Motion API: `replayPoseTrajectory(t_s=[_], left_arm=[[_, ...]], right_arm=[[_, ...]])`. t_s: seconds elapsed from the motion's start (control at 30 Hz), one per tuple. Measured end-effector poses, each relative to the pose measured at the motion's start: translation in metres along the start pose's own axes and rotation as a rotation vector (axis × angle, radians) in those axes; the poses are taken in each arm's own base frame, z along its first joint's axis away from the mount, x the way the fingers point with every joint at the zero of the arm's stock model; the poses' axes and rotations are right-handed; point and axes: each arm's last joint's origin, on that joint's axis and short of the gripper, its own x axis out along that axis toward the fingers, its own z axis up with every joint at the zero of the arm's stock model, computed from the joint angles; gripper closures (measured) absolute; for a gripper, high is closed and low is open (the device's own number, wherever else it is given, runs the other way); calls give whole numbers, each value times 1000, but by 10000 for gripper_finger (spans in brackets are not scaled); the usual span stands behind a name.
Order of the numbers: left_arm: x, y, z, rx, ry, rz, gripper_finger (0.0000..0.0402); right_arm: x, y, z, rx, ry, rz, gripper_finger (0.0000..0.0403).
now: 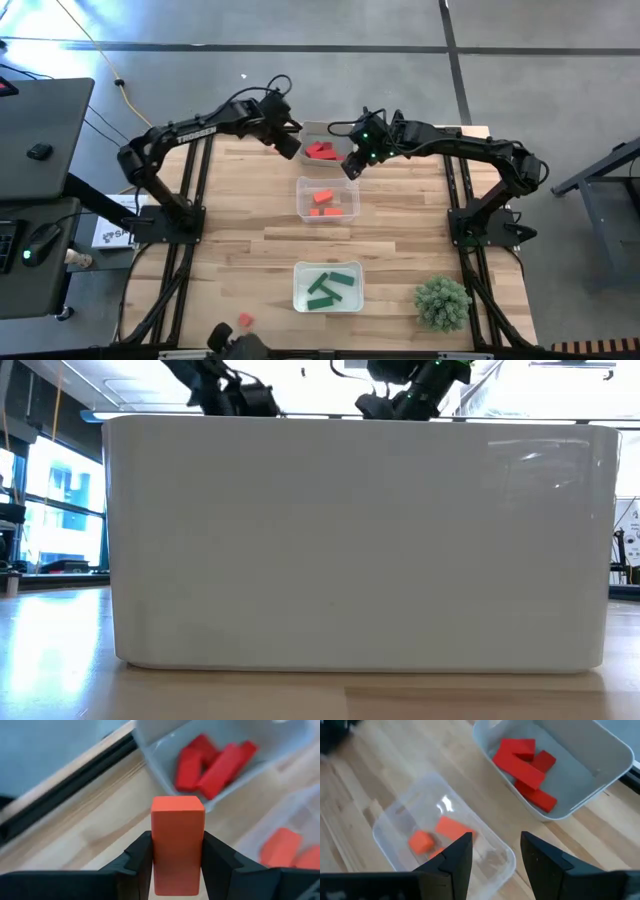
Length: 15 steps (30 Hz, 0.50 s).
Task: Sort & place blocks by color
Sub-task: Put the orange block into the transparent bin
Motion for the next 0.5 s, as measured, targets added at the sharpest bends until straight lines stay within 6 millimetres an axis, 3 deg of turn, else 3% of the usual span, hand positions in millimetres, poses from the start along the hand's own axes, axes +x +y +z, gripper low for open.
replayPoseTrajectory(t_s=[0.27, 0.5], left_arm=[[-36, -31, -5, 201, -154, -104, 293], [-47, -65, -15, 405, -205, -222, 291]], right_arm=[[0, 1, 7, 184, -91, -17, 247], [-1, -2, 8, 340, -158, -114, 247]])
